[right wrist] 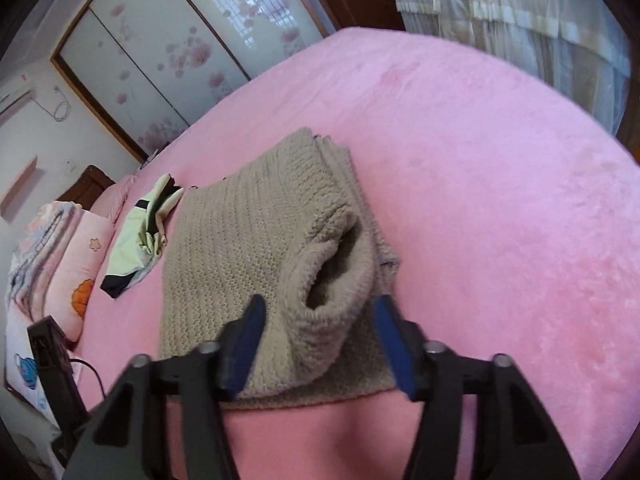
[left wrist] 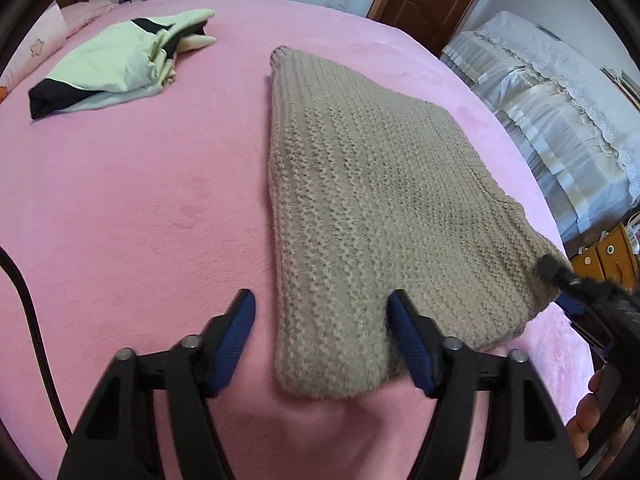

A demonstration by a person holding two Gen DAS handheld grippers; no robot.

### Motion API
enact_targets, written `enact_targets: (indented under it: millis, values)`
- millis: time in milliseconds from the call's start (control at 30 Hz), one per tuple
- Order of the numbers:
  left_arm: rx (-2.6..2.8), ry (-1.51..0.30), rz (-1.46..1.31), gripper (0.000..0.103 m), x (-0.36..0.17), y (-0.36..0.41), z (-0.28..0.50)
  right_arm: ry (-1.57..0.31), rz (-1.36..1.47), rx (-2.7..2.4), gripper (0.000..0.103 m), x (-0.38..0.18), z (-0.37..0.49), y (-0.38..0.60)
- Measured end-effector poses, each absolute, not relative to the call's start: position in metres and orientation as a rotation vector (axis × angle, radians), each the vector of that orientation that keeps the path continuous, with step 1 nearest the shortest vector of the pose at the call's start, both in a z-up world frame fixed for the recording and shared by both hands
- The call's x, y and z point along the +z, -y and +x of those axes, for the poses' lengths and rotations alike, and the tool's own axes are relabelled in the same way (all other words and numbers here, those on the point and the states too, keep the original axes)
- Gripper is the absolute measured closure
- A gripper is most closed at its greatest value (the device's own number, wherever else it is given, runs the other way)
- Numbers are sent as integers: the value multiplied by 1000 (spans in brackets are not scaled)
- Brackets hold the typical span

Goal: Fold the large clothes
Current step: 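Lay the folded cardigan down and open both tools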

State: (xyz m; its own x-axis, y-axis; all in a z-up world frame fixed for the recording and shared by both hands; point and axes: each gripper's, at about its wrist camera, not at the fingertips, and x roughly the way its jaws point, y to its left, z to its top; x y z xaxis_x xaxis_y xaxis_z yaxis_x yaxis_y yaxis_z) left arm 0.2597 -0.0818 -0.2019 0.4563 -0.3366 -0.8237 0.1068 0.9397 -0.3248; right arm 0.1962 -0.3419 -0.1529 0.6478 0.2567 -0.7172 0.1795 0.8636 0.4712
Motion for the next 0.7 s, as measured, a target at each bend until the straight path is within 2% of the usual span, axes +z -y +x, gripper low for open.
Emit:
enact_targets:
  millis: [133, 233, 267, 333, 367, 400, 467, 533, 600, 700]
  values:
    - [-264, -1040, -170, 73, -200, 107, 261, -853, 634, -8, 89, -161, 172, 353]
    - [-254, -1067, -136, 73, -216, 105, 262, -991, 719, -42, 90, -222, 168, 357]
    - [-260, -1068, -130, 73, -222, 105, 262, -985, 755, -32, 90, -235, 164, 358]
    - [-275, -1039, -106, 70, -215, 106, 258, -953, 724, -32, 89, -224, 160, 357]
    - [-278, -1037, -86, 65, -208, 107, 256, -951, 691, -41, 86, -216, 160, 356]
    - [-276, -1043, -64, 63, -202, 108, 256, -947, 639, -63, 82, -205, 161, 353]
    - [-269, -1021, -4, 62, -179, 111, 255, -925, 499, -105, 66, -180, 162, 343]
    - [-296, -948, 36, 53, -154, 113, 257, -856, 349, -134, 61, -151, 164, 330]
    - [-319, -865, 44, 40, -132, 116, 267, -788, 265, -112, 61, -125, 178, 320]
    - [-317, -836, 54, 40, -118, 124, 308, -767, 208, -37, 60, -99, 228, 309]
